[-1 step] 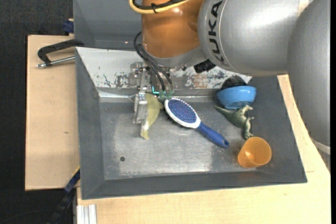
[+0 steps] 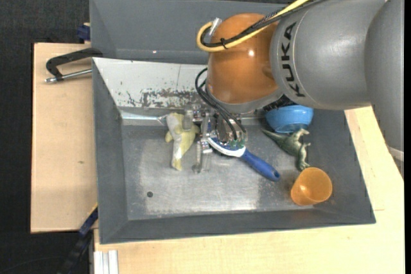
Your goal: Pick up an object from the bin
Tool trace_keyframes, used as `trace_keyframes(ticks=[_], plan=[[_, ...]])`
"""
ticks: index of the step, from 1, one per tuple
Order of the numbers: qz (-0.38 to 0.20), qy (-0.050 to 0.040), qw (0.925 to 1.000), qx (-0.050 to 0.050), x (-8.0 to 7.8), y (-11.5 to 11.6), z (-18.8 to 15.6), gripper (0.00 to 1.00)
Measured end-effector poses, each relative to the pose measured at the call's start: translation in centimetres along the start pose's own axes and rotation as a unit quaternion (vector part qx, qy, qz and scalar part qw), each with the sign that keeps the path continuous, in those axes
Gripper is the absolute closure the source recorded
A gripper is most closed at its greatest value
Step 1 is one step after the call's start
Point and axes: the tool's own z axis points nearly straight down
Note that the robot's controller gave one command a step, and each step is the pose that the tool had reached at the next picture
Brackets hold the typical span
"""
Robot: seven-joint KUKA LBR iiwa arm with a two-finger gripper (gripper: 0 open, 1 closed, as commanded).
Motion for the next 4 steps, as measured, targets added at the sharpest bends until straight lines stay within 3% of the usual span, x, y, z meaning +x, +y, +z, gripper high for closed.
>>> trace_keyframes(ticks=[1, 2, 3, 4], plan=[[-0.120, -0.0104, 0.9927, -0.003, -2.3, -1.0, 8.1, 0.00], [-0.120, -0.0115, 0.9927, -0.003, -2.3, -0.9, 8.0, 1.00], [-0.068, -0.0089, 0.9977, -0.005, -3.8, 7.7, 5.5, 1.00], [0.097, -0.0059, 0.9952, -0.003, -4.6, 2.7, 3.2, 1.00]])
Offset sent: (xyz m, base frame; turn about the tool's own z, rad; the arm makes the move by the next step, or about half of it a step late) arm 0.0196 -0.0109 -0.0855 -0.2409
